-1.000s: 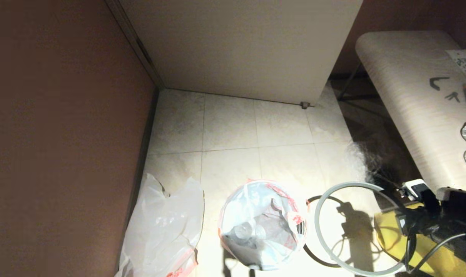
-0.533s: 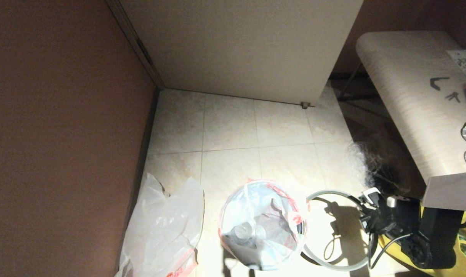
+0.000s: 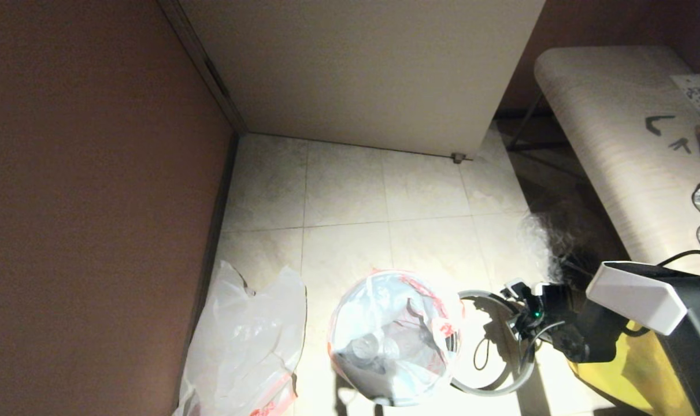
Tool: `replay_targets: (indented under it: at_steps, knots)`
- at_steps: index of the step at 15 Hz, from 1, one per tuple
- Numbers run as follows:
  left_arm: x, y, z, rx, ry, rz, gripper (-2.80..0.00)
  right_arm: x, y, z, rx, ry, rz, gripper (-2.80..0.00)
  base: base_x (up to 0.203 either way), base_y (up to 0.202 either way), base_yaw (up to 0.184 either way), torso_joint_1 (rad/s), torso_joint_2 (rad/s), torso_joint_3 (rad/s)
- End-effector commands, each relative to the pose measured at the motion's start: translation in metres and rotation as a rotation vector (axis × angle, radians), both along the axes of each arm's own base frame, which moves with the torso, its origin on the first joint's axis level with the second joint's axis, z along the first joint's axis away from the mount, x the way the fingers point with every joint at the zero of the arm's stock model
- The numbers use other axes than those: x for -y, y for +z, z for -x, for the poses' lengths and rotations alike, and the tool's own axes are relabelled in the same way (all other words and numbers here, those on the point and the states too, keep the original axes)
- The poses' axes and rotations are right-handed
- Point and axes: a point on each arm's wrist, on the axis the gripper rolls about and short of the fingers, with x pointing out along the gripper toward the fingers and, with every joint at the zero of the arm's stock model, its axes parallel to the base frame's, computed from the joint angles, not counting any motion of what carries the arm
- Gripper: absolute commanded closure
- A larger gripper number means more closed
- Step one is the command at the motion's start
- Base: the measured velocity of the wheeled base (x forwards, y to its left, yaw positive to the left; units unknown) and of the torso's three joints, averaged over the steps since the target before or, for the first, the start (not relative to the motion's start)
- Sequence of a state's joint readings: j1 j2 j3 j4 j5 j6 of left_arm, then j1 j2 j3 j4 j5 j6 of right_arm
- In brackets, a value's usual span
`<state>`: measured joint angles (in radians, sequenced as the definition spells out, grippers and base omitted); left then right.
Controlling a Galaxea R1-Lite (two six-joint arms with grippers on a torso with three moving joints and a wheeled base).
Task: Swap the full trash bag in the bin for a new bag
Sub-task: Place the trash can ring on the floor, then place the trash bag on the floor
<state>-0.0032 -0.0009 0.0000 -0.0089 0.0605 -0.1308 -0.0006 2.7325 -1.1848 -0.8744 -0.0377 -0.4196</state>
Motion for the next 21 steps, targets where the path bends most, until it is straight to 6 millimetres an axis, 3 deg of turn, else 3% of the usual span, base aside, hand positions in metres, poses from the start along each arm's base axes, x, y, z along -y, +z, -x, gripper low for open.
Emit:
replay_targets:
  at_steps: [1, 3, 6, 9, 12, 13, 17, 19, 21]
  knots:
    - [0.0, 0.0, 0.0, -0.001, 0.001, 0.001, 0.0, 0.0, -0.03, 0.002, -0.086, 0.009, 0.01, -2.8, 0.0, 0.0, 0.0, 0.0, 0.0, 0.0]
    - [0.0, 0.0, 0.0, -0.001, 0.001, 0.001, 0.0, 0.0, -0.026, 0.002, -0.08, 0.007, 0.012, -2.8, 0.0, 0.0, 0.0, 0.0, 0.0, 0.0]
    - [0.0, 0.0, 0.0, -0.001, 0.001, 0.001, 0.0, -0.005, 0.011, 0.011, -0.055, -0.007, 0.02, -2.8, 0.0, 0.0, 0.0, 0.0, 0.0, 0.0]
    - [0.0, 0.0, 0.0, -0.001, 0.001, 0.001, 0.0, -0.011, 0.056, 0.04, -0.051, -0.032, -0.03, -2.8, 0.0, 0.0, 0.0, 0.0, 0.0, 0.0]
    - [0.0, 0.0, 0.0, -0.001, 0.001, 0.001, 0.0, -0.012, 0.069, 0.067, -0.089, -0.112, -0.123, -2.8, 0.0, 0.0, 0.0, 0.0, 0.0, 0.0]
    - [0.0, 0.0, 0.0, -0.001, 0.001, 0.001, 0.0, -0.012, 0.077, 0.076, -0.093, -0.122, -0.151, 0.0, 0.0, 0.0, 0.0, 0.0, 0.0, 0.0]
    - [0.0, 0.0, 0.0, -0.001, 0.001, 0.001, 0.0, -0.023, 0.125, 0.094, 0.042, -0.102, -0.239, 0.0, 0.0, 0.0, 0.0, 0.0, 0.0, 0.0]
    - [0.0, 0.0, 0.0, -0.001, 0.001, 0.001, 0.0, -0.049, 0.149, 0.099, 0.101, -0.041, -0.293, 0.0, 0.0, 0.0, 0.0, 0.0, 0.0, 0.0]
    - [0.0, 0.0, 0.0, -0.001, 0.001, 0.001, 0.0, -0.078, 0.156, 0.105, 0.109, 0.036, -0.31, 0.0, 0.0, 0.0, 0.0, 0.0, 0.0, 0.0]
